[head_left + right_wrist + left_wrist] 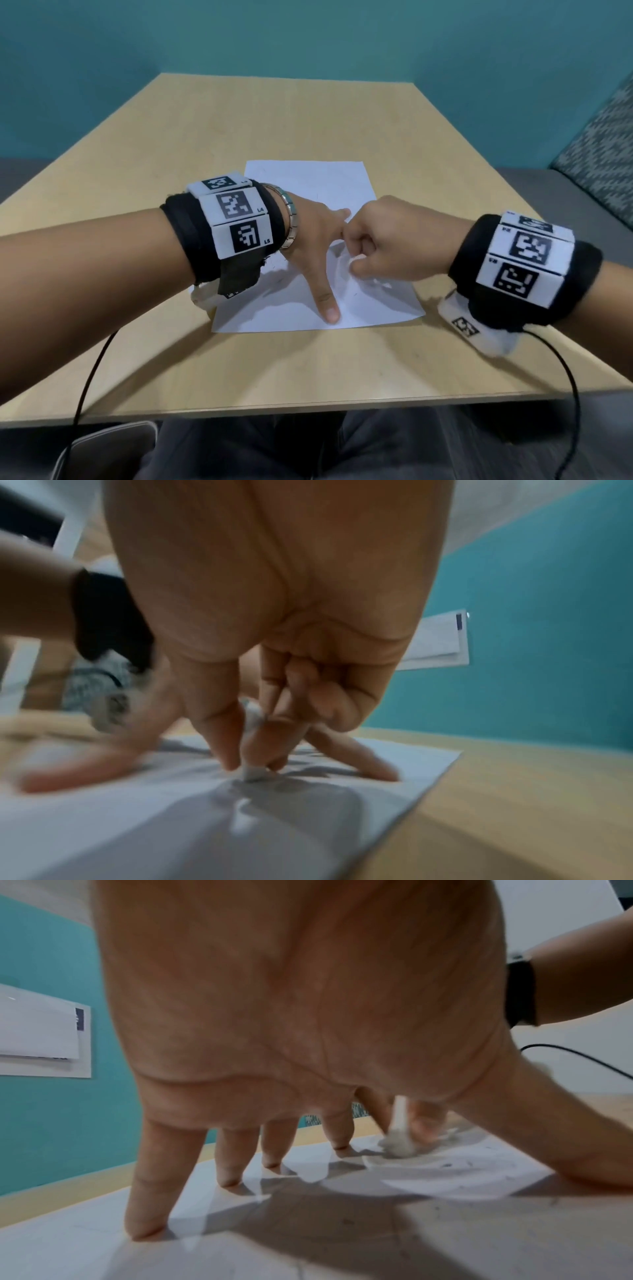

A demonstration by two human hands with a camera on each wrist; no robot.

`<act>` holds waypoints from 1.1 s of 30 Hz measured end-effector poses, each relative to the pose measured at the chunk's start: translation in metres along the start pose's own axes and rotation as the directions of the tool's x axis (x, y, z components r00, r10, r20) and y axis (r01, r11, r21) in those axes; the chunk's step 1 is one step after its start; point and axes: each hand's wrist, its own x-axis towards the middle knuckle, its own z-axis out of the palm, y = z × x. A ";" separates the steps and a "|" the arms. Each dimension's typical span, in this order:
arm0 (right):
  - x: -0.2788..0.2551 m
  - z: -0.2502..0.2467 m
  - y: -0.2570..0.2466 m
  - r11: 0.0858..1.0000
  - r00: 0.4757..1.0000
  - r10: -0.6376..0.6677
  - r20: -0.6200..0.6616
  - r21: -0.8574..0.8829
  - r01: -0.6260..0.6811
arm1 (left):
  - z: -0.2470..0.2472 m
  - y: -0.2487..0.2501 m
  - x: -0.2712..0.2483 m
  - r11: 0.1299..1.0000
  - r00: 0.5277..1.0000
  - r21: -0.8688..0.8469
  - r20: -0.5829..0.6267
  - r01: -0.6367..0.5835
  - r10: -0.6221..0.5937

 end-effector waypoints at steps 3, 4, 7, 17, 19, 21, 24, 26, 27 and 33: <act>-0.006 0.004 -0.005 0.998 0.992 -0.061 0.115 0.040 0.056 | -0.001 0.002 -0.003 1.000 1.000 -0.008 0.021 -0.002 0.002; -0.004 -0.001 0.003 1.000 0.996 -0.024 0.087 0.010 0.024 | -0.001 0.002 -0.003 1.000 1.000 -0.008 0.025 0.002 -0.001; -0.003 -0.011 0.023 0.997 0.997 0.071 -0.030 -0.031 -0.072 | -0.001 0.000 -0.001 1.000 0.999 0.029 0.036 0.013 -0.014; -0.018 -0.002 0.018 0.999 0.999 0.001 0.043 0.048 -0.003 | -0.005 0.007 0.003 0.997 1.000 0.077 0.026 0.010 -0.012; -0.021 0.002 0.011 0.996 0.991 -0.047 0.126 0.075 0.037 | -0.005 0.005 0.004 0.998 0.999 0.070 0.031 0.010 -0.012; -0.016 -0.005 0.019 0.999 0.998 0.016 0.064 0.040 -0.019 | -0.005 0.005 0.004 0.998 0.999 0.062 0.041 0.010 -0.013; -0.015 -0.008 0.022 0.998 0.998 0.032 0.047 0.052 -0.034 | -0.005 0.005 0.004 0.998 0.999 0.066 0.040 0.012 -0.014; -0.022 -0.001 0.010 0.995 0.986 -0.032 0.163 0.095 0.016 | -0.004 0.005 0.004 0.998 0.999 0.058 0.041 0.008 -0.010; -0.022 -0.001 0.009 0.995 0.984 -0.032 0.175 0.095 0.016 | -0.005 0.005 0.004 0.998 0.999 0.059 0.043 0.004 -0.006; -0.021 -0.005 0.015 0.997 0.992 0.017 0.128 0.072 -0.027 | -0.005 0.006 0.004 0.998 0.999 0.067 0.043 0.010 -0.013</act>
